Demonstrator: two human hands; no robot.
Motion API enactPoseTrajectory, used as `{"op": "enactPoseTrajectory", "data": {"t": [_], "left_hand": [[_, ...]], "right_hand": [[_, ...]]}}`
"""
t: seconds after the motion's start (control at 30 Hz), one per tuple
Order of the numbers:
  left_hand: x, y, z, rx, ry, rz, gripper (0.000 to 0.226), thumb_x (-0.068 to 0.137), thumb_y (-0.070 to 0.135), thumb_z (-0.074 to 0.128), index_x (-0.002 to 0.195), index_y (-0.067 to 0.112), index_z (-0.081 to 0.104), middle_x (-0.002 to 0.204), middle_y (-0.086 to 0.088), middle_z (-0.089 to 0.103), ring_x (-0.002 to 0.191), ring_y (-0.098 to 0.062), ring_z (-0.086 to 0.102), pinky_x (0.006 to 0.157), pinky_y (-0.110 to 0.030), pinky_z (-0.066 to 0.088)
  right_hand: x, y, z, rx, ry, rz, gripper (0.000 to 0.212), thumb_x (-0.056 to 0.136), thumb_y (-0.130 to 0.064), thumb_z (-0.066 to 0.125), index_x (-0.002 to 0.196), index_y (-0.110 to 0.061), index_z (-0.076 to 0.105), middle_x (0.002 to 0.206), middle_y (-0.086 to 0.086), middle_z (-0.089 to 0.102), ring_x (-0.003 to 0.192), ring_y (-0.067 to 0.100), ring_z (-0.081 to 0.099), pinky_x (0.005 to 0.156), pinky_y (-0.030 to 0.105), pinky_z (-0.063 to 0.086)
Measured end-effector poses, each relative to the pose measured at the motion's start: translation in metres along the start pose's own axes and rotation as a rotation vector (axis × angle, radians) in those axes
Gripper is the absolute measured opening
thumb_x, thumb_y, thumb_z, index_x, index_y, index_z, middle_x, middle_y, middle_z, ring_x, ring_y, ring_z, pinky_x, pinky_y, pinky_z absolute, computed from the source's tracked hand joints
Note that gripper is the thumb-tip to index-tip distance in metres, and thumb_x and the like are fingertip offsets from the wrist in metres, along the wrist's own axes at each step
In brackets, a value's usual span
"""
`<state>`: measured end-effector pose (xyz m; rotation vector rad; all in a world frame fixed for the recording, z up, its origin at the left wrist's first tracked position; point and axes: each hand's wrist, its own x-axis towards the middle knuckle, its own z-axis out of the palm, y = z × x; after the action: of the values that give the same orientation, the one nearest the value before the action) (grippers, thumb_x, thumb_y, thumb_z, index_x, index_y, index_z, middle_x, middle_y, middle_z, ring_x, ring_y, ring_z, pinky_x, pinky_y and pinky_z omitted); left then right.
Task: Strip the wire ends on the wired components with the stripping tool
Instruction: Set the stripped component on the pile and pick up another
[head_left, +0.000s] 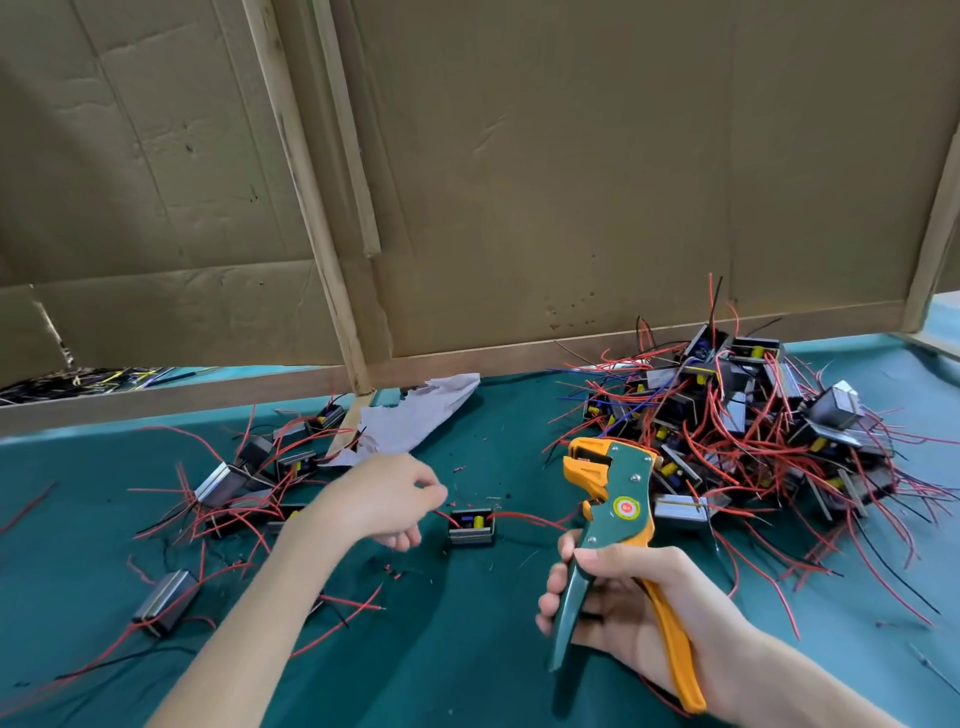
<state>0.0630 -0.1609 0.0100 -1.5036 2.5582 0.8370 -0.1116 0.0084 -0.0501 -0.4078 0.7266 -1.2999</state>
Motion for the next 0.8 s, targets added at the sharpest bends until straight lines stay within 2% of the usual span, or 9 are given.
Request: {"op": "enactPoseTrajectory", "data": {"t": [0.07,0.13,0.17,0.23,0.3,0.37,0.43,0.57,0.8], "left_hand": [[0.006,0.001,0.012,0.019,0.076,0.014,0.026,0.096,0.028,0.049,0.088,0.009,0.065,0.076,-0.011,0.072,0.058,-0.017,0.064,0.064,-0.028,0.057],[0.014,0.0,0.023,-0.012,0.229,0.071,0.025,0.092,0.026,0.058,0.077,0.01,0.068,0.065,-0.003,0.067,0.056,-0.015,0.061,0.069,-0.031,0.055],[0.016,0.001,0.028,-0.049,0.305,0.109,0.019,0.09,0.024,0.061,0.079,0.013,0.071,0.061,0.004,0.064,0.055,-0.01,0.058,0.066,-0.026,0.053],[0.017,0.004,0.035,-0.194,0.415,0.187,0.008,0.089,0.017,0.064,0.088,0.019,0.072,0.068,0.013,0.066,0.064,-0.003,0.06,0.063,-0.01,0.044],[0.018,0.007,0.039,-0.419,0.461,0.253,0.013,0.09,0.014,0.063,0.099,0.023,0.06,0.078,0.008,0.072,0.078,-0.01,0.066,0.069,-0.007,0.043],[0.016,0.009,0.036,-0.629,0.501,0.311,0.023,0.092,0.012,0.06,0.107,0.018,0.044,0.081,0.006,0.075,0.085,-0.005,0.067,0.073,-0.007,0.043],[0.014,0.011,0.028,-0.765,0.518,0.366,0.023,0.092,0.01,0.06,0.109,0.011,0.044,0.082,0.007,0.075,0.087,-0.001,0.067,0.075,-0.006,0.043],[0.004,0.016,0.013,-0.916,0.472,0.459,0.008,0.087,0.006,0.066,0.091,0.01,0.06,0.081,-0.003,0.075,0.083,-0.014,0.072,0.074,-0.014,0.05],[-0.006,0.026,0.011,-0.89,0.39,0.495,0.01,0.087,0.005,0.065,0.083,0.012,0.06,0.075,-0.001,0.072,0.073,-0.007,0.067,0.072,-0.012,0.049]], "right_hand": [[0.001,0.001,-0.001,-0.005,-0.005,-0.002,0.027,0.055,0.0,0.079,0.079,0.002,0.068,0.079,0.024,0.06,0.071,0.041,0.064,0.072,0.048,0.056],[0.001,0.001,-0.002,-0.007,-0.015,-0.005,0.03,0.054,0.0,0.082,0.08,0.001,0.068,0.08,0.024,0.06,0.072,0.041,0.064,0.073,0.048,0.055],[0.001,0.001,-0.002,-0.01,-0.019,-0.008,0.031,0.054,0.0,0.082,0.081,0.001,0.067,0.08,0.024,0.06,0.072,0.041,0.064,0.074,0.048,0.055],[0.001,0.001,-0.003,-0.02,-0.032,-0.011,0.029,0.056,-0.001,0.081,0.081,0.001,0.067,0.08,0.024,0.06,0.073,0.041,0.064,0.075,0.048,0.055],[-0.001,0.0,-0.004,-0.037,-0.048,-0.018,0.026,0.059,-0.001,0.079,0.082,0.0,0.067,0.08,0.024,0.06,0.075,0.041,0.064,0.075,0.048,0.055],[-0.002,-0.002,-0.004,-0.065,-0.072,-0.031,0.026,0.061,-0.002,0.08,0.083,0.0,0.066,0.081,0.024,0.06,0.075,0.041,0.064,0.077,0.049,0.054],[-0.002,-0.002,-0.003,-0.102,-0.089,-0.043,0.027,0.062,-0.003,0.081,0.083,0.0,0.066,0.081,0.024,0.06,0.076,0.042,0.064,0.077,0.05,0.054],[-0.004,-0.002,0.0,-0.159,-0.09,-0.055,0.03,0.058,-0.005,0.082,0.083,0.001,0.066,0.08,0.025,0.06,0.075,0.042,0.063,0.075,0.05,0.054],[-0.009,-0.005,0.007,-0.172,-0.08,-0.056,0.026,0.059,-0.004,0.077,0.082,0.001,0.066,0.08,0.026,0.059,0.073,0.041,0.063,0.074,0.049,0.055]]}}
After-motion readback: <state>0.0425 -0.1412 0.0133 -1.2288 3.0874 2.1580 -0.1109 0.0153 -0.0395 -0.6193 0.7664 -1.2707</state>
